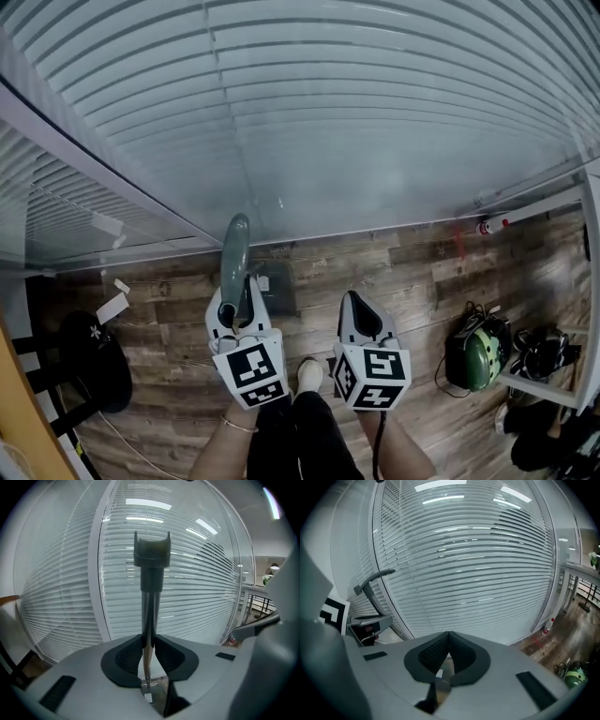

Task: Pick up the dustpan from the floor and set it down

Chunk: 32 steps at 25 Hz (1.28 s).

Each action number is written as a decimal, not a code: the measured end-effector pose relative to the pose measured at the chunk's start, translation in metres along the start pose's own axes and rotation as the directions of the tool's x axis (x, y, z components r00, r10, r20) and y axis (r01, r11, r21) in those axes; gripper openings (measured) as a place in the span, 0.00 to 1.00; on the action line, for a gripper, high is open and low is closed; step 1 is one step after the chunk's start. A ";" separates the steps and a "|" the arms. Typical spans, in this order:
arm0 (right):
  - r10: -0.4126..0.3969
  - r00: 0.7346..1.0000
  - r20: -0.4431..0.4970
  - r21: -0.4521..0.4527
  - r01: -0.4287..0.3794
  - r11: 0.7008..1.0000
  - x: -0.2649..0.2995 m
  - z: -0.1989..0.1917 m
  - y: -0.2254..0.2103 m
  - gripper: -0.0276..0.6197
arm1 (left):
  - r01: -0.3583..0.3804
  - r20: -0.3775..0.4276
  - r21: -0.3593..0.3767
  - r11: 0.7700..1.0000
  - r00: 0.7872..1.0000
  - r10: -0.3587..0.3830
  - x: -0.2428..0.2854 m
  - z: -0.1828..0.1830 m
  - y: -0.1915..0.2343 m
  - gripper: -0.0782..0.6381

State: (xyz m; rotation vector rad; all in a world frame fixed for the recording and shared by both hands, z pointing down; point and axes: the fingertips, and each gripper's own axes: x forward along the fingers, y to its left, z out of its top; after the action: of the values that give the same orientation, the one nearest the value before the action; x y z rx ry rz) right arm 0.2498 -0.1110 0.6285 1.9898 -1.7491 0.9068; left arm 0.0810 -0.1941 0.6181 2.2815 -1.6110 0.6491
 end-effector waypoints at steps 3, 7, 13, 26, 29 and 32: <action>-0.004 1.000 -0.004 -0.002 0.004 1.000 0.003 -0.002 -0.001 0.09 | -0.005 -0.010 -0.008 1.000 1.000 0.005 0.003 -0.003 -0.002 0.24; -0.015 1.000 -0.006 0.008 0.015 1.000 0.005 -0.004 -0.006 0.09 | -0.006 -0.016 -0.013 1.000 1.000 0.006 0.008 -0.005 -0.006 0.24; -0.036 0.999 -0.008 0.029 0.036 0.999 0.002 -0.007 -0.019 0.09 | 0.000 -0.020 -0.001 1.000 1.000 0.000 0.020 -0.004 -0.017 0.24; -0.071 0.997 -0.033 0.064 0.073 0.995 -0.001 -0.019 -0.043 0.09 | 0.008 -0.033 0.014 1.000 0.999 -0.008 0.042 -0.001 -0.032 0.24; -0.077 0.996 -0.037 0.076 0.079 0.994 -0.001 -0.020 -0.049 0.09 | 0.007 -0.035 0.022 1.000 0.999 -0.006 0.047 0.001 -0.031 0.24; -0.087 0.995 -0.044 0.087 0.090 0.992 -0.001 -0.022 -0.055 0.09 | 0.003 -0.035 0.033 0.999 0.999 -0.002 0.051 0.002 -0.031 0.24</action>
State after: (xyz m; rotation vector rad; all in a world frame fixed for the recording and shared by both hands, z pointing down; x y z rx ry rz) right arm 0.2979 -0.0858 0.6526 2.0719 -1.6116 1.0034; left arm 0.1249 -0.2261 0.6431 2.2819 -1.5928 0.7172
